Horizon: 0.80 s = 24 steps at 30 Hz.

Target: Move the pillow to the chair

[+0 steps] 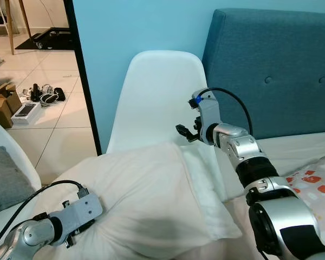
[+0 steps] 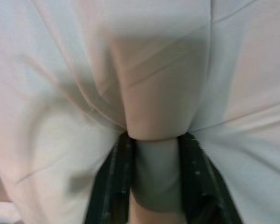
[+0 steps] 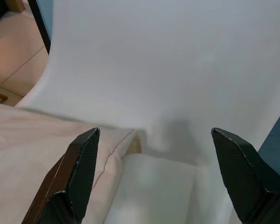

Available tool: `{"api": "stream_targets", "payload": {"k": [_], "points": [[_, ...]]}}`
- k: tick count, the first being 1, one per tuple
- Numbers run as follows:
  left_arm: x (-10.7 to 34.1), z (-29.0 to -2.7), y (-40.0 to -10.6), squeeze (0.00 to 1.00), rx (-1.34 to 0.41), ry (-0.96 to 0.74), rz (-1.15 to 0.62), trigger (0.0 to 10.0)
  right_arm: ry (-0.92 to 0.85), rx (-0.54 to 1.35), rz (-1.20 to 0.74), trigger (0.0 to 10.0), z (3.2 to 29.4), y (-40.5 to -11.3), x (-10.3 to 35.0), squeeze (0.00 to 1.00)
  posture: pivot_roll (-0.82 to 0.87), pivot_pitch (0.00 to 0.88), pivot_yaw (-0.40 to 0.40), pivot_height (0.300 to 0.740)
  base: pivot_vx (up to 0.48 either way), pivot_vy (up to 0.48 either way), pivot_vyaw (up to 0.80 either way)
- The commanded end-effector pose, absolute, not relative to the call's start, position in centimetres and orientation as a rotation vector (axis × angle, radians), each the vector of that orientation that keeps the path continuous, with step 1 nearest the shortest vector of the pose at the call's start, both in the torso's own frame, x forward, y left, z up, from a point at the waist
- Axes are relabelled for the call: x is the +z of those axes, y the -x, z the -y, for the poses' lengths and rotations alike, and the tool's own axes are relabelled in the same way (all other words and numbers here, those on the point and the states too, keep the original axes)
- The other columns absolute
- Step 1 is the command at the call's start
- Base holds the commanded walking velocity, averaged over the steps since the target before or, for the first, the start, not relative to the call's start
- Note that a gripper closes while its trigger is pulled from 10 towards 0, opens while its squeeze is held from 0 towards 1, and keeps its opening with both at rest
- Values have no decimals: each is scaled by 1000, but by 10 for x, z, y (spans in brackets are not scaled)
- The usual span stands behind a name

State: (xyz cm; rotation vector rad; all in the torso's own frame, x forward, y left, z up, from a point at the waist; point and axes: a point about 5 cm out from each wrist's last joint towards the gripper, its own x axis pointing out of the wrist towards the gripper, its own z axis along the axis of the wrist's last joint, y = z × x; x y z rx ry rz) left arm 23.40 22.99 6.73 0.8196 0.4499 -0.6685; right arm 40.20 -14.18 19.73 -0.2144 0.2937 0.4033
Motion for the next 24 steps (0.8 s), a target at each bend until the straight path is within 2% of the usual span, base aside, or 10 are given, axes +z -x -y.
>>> {"api": "stream_targets", "payload": {"k": [1, 6, 10, 11, 13, 16, 17, 19, 22, 24], "points": [[54, -232, -230, 0, -665, -828, -510, 0, 200, 396, -292, 10000, 144, -402, 199, 0, 67, 0, -105, 564, 0, 0, 0], [52, -240, -236, 0, -602, -899, -502, 0, 193, 396, -284, 10000, 142, -401, 201, 0, 65, 0, -102, 564, 0, 0, 0], [72, -251, -256, 0, -437, -1023, -374, 0, 187, 393, -277, 10000, 142, -402, 202, 0, 65, 0, -102, 564, 0, 0, 0], [97, -256, -271, 0, -307, -1082, -228, 0, 182, 388, -269, 10000, 143, -402, 204, 0, 67, 0, -103, 564, 0, 0, 0], [116, -257, -280, 0, -222, -1098, -127, 0, 178, 384, -263, 10000, 143, -403, 205, 0, 67, 0, -103, 564, 0, 0, 0], [173, -254, -297, 0, -60, -1122, 149, 0, 154, 373, -228, 10000, 142, -404, 210, 0, 67, 0, -103, 564, 0, 0, 0], [173, -254, -297, 0, -60, -1122, 149, 0, 154, 373, -228, 10000, 142, -404, 210, 0, 67, 0, -103, 564, 0, 0, 0], [210, -239, -303, 0, -41, -1050, 348, 0, 113, 357, -182, 10000, 143, -406, 218, 0, 66, 0, -98, 564, 0, 0, 0], [246, -220, -305, 0, -43, -987, 529, 0, 52, 320, -114, 10000, 147, -408, 230, 0, 64, 0, -96, 564, 0, 0, 0], [256, -214, -305, 0, -51, -976, 577, 0, 33, 304, -94, 10000, 149, -408, 234, 0, 64, 0, -96, 564, 0, 0, 0]]}}
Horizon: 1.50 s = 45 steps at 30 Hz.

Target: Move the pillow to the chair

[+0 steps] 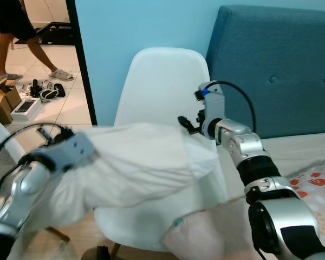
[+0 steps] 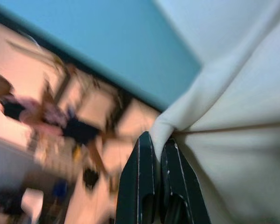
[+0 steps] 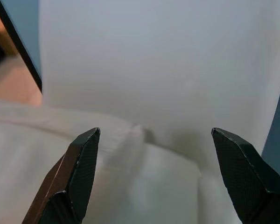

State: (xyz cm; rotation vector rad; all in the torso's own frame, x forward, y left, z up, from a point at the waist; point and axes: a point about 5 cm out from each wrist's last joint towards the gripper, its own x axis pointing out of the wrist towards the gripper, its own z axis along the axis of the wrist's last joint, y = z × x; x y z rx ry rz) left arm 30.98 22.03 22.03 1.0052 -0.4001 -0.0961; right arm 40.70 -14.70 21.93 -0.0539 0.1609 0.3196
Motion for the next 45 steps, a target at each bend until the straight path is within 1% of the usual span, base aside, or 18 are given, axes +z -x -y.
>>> {"api": "stream_targets", "payload": {"k": [1, 2, 4, 5, 8, 10, 13, 16, 21, 26, 28, 33, 36, 37, 39, 42, 43, 45], "points": [[261, -210, -305, 0, -53, -974, 605, 0, 23, 295, -85, 10000, 150, -409, 236, 0, 64, 0, -96, 564, 0, 0, 0], [261, -210, -305, 0, -53, -974, 605, 0, 23, 295, -85, 10000, 150, -409, 236, 0, 64, 0, -96, 564, 0, 0, 0], [278, -196, -303, 0, -75, -978, 700, 0, -5, 246, -40, 10000, 157, -410, 244, 0, 64, 0, -95, 564, 0, 0, 0], [278, -196, -303, 0, -75, -978, 700, 0, -5, 246, -40, 10000, 157, -410, 244, 0, 64, 0, -95, 564, 0, 0, 0], [304, -172, -298, 0, -101, -988, 852, 0, -46, 143, 40, 10000, 173, -412, 260, 0, 67, 0, -92, 564, 0, 0, 0], [307, -169, -297, 0, -107, -991, 875, 0, -52, 125, 54, 10000, 176, -412, 262, 0, 67, 0, -92, 564, 0, 0, 0], [307, -156, -298, 0, -171, -980, 903, 0, -66, 76, 76, 10000, 183, -412, 267, 0, 66, 0, -88, 564, 0, 0, 0], [304, -151, -299, 0, -188, -959, 909, 0, -61, 33, 85, 10000, 189, -412, 268, 0, 64, 0, -85, 564, 0, 0, 0], [306, -148, -299, 0, -183, -920, 917, 0, -48, -28, 105, 10000, 199, -411, 272, 0, 59, 0, -80, 564, 0, 0, -682], [317, -152, -297, 0, -136, -916, 936, 0, -73, -30, 145, 10000, 200, -411, 277, 0, 58, 0, -78, 564, 0, 0, -689], [319, -155, -297, 0, -126, -913, 935, 0, -73, -30, 145, 10000, 200, -411, 277, 0, 59, 0, -78, 564, 0, 0, 0], [314, -161, -298, 0, -99, -902, 905, 0, -77, -24, 138, 10000, 198, -411, 274, 0, 67, 0, -79, 564, 0, 0, 0], [288, -167, -306, 0, -59, -854, 809, 0, -83, -14, 140, 10000, 193, -411, 274, 0, 65, 0, -78, 564, 0, 0, 0], [288, -167, -306, 0, -59, -854, 809, 0, -83, -14, 140, 10000, 193, -411, 274, 0, 65, 0, -78, 564, 0, 0, 0], [257, -179, -317, 0, 13, -728, 681, 0, -83, -8, 143, 10000, 192, -411, 273, 0, 53, 0, -76, 564, 0, 0, 0], [246, -183, -320, 0, 25, -679, 628, 0, -81, -7, 142, 10000, 192, -411, 273, 0, 48, 0, -75, 564, 0, 0, 0], [236, -184, -323, 0, 12, -631, 577, 0, -80, -5, 141, 10000, 192, -411, 273, 0, 46, 0, -74, 564, 0, 0, 0], [225, -183, -324, 0, -16, -596, 528, 0, -78, -4, 141, 10000, 192, -411, 273, 0, 37, 0, -73, 564, 0, 0, 0]]}}
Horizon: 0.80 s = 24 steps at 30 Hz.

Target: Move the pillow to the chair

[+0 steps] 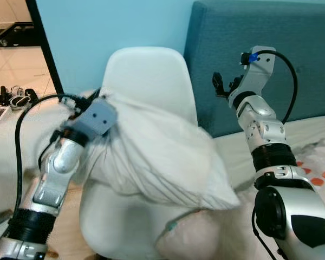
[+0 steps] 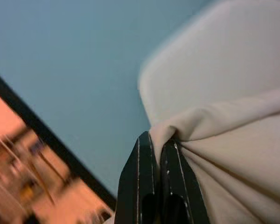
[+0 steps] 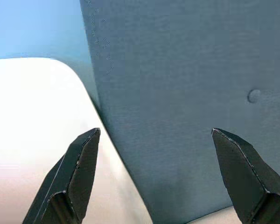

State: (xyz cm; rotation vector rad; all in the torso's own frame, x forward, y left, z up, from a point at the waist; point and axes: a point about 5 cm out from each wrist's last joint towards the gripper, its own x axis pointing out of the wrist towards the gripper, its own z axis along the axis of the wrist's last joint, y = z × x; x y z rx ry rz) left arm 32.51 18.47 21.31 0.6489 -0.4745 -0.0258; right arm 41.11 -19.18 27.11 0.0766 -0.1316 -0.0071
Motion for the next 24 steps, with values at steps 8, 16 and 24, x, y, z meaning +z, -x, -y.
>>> {"api": "stream_targets", "payload": {"k": [8, 16, 24], "points": [[192, -172, -327, 0, -85, -431, 410, 0, -66, -8, 137, 10000, 196, -409, 273, 0, 19, 0, -75, 564, 0, 0, 0], [257, -172, -341, 0, 28, -329, 609, 0, -59, -2, 142, 10000, 195, -409, 277, 0, 2, 0, -77, 564, 0, 0, 0], [307, -145, -341, 0, -51, -208, 753, 0, -64, -4, 153, 10000, 194, -407, 279, 0, -1, 0, -59, 564, 0, 0, 0]]}}
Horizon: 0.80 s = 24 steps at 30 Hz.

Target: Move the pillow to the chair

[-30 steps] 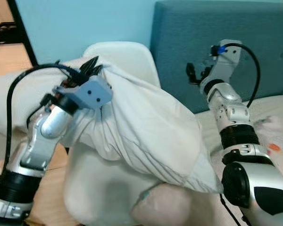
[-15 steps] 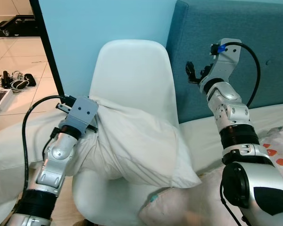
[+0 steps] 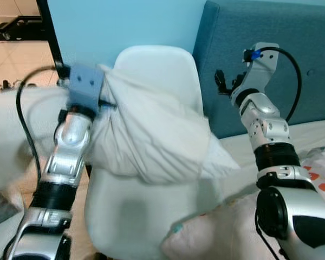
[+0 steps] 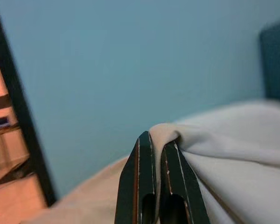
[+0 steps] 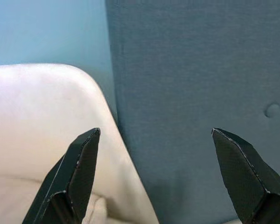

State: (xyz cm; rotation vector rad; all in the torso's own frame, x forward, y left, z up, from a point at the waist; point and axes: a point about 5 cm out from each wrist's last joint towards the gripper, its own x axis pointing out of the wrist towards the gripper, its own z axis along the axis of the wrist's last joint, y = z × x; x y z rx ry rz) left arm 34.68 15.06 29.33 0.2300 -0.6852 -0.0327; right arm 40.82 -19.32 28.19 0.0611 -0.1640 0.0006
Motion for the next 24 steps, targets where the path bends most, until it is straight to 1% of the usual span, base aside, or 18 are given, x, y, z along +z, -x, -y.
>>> {"api": "stream_targets", "payload": {"k": [1, 2, 4, 7, 9, 10, 12, 13, 14, 16, 18, 19, 20, 22, 23, 24], "points": [[301, -133, -340, 0, -110, -203, 737, 0, -66, -5, 153, 10000, 195, -407, 279, 0, -5, 0, -55, 564, 0, 0, 0], [301, -133, -340, 0, -110, -203, 737, 0, -66, -5, 153, 10000, 195, -407, 279, 0, -5, 0, -55, 564, 0, 0, 0], [284, -113, -333, 0, -216, -151, 695, 0, -68, -9, 146, 10000, 196, -405, 276, 0, -12, 0, -52, 564, 0, 0, 0], [280, -108, -330, 0, -243, -120, 683, 0, -67, -10, 144, 10000, 197, -404, 275, 0, -13, 0, -52, 564, 0, 0, 0], [283, -97, -322, 0, -299, -15, 687, 0, -65, -12, 141, 10000, 198, -404, 275, 0, -17, 0, -50, 564, 0, 0, 0], [283, -97, -322, 0, -299, -15, 687, 0, -65, -12, 141, 10000, 198, -404, 275, 0, -17, 0, -50, 564, 0, 0, 0], [293, -87, -314, 0, -341, 100, 700, 0, -63, -13, 142, 10000, 199, -404, 277, 0, -18, 0, -49, 564, 0, 0, 0], [293, -87, -314, 0, -341, 100, 700, 0, -63, -13, 142, 10000, 199, -404, 277, 0, -18, 0, -49, 564, 0, 0, 0], [298, -83, -310, 0, -357, 147, 710, 0, -63, -14, 143, 10000, 198, -404, 277, 0, -20, 0, -46, 564, 0, 0, 0], [298, -83, -310, 0, -357, 147, 710, 0, -63, -14, 143, 10000, 198, -404, 277, 0, -20, 0, -46, 564, 0, 0, 0], [310, -76, -303, 0, -391, 247, 733, 0, -65, -13, 147, 10000, 198, -404, 278, 0, -15, 0, -42, 564, 0, 0, 0], [310, -76, -303, 0, -391, 247, 733, 0, -65, -13, 147, 10000, 198, -404, 278, 0, -15, 0, -42, 564, 0, 0, 0], [313, -74, -300, 0, -406, 282, 735, 0, -66, -12, 147, 10000, 197, -404, 278, 0, -15, 0, -41, 564, 0, 0, 0], [309, -72, -300, 0, -420, 281, 718, 0, -67, -11, 147, 10000, 196, -403, 278, 0, -15, 0, -38, 564, 0, 0, 0], [299, -72, -301, 0, -424, 261, 672, 0, -68, -10, 146, 10000, 195, -403, 277, 0, -17, 0, -36, 564, 0, 0, 0], [283, -72, -303, 0, -421, 207, 607, 2353, -69, -9, 145, 10000, 195, -403, 277, 0, -19, 0, -34, 564, 0, 0, 0]]}}
